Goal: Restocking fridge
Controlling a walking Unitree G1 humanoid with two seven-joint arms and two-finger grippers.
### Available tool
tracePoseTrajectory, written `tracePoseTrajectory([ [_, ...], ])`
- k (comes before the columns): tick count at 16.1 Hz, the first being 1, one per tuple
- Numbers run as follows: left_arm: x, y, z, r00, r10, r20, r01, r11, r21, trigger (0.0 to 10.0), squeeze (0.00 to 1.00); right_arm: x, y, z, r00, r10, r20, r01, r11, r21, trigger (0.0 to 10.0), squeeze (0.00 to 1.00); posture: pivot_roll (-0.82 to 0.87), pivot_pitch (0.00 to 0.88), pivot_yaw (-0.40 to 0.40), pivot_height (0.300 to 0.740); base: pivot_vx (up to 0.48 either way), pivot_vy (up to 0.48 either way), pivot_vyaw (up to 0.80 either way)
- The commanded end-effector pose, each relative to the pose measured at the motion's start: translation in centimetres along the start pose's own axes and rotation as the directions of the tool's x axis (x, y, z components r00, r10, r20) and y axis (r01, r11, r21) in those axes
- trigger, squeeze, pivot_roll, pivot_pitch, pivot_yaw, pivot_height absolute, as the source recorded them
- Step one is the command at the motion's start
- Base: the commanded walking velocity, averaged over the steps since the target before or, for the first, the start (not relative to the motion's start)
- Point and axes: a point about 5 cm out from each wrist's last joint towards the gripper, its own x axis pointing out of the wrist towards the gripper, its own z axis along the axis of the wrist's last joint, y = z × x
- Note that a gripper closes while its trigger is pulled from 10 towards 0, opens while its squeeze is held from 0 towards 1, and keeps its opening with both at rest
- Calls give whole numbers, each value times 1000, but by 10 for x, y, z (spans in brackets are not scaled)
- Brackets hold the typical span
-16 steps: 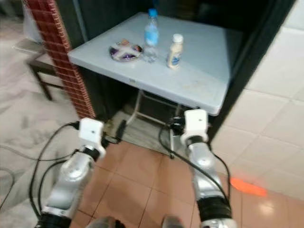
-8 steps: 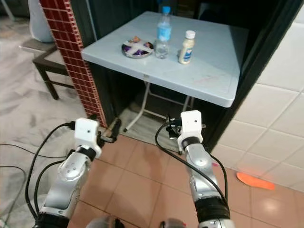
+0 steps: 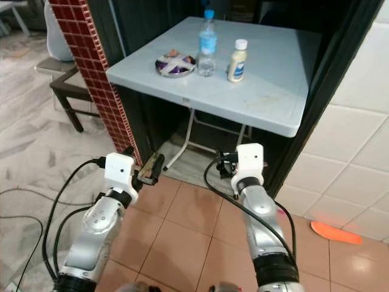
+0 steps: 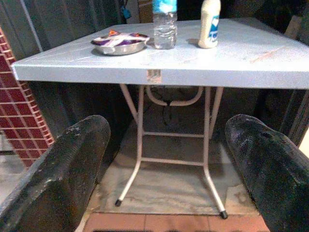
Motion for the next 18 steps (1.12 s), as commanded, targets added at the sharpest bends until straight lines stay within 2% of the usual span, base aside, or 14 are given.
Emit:
tracePoseTrajectory([
  [1, 2, 3, 2, 1000, -5, 5, 5, 1000, 9, 10000, 0, 1, 2, 1, 1000, 10, -4, -10, 1000, 21, 10000, 0, 2, 0, 49, 740, 394, 0, 0],
  [4, 1, 4, 0, 1000, -7, -4, 7, 1000, 5, 10000, 0, 5, 4, 2, 999, -35, -2, 35, 998, -48, 10000, 0, 3, 0, 49, 740, 376, 295, 0],
  [6, 2, 4, 0, 1000, -5, -5, 5, 1000, 5, 10000, 0, 5, 5, 5, 999, -30, 22, 31, 1000, -3, 10000, 0, 3, 0, 49, 740, 364, 311, 0],
  [8, 2, 4, 0, 1000, -6, -5, 6, 1000, 2, 10000, 0, 3, 4, 10, 999, 24, 49, -25, 1000, 14, 10000, 0, 1, 0, 48, 740, 366, 309, 0],
  [9, 3, 3, 0, 1000, -11, -2, 11, 1000, 1, 10000, 0, 3, 4, 9, 999, 27, 35, -28, 999, 25, 10000, 0, -3, 0, 48, 740, 368, 311, 0],
  [11, 4, 2, 0, 1000, -16, 0, 16, 1000, 0, 10000, 0, 4, 0, 8, 1000, -14, 26, 14, 1000, -19, 10000, 0, -4, 0, 48, 740, 384, 287, 0],
  [12, 4, 1, 0, 1000, -19, 0, 19, 1000, 4, 10000, 0, 6, -2, 6, 998, -58, 14, 60, 993, -100, 10000, 0, -5, 0, 48, 740, 442, 0, 0],
  [13, 4, 1, -1, 1000, -20, -3, 20, 1000, 4, 10000, 0, 6, 0, 5, 999, -32, 18, 33, 997, -64, 10000, 0, -5, 0, 48, 740, 442, 0, 0],
  [16, 5, 0, -1, 1000, -22, -4, 22, 1000, 9, 10000, 0, 7, 3, 3, 999, -50, 0, 50, 999, -17, 10000, 0, -4, 0, 47, 740, 442, 0, 0],
  [18, 5, 0, -1, 1000, -19, -2, 19, 1000, 13, 10000, 0, 7, 2, 7, 999, -44, 14, 44, 999, -14, 10000, 0, 0, 0, 45, 740, 441, 0, 0],
])
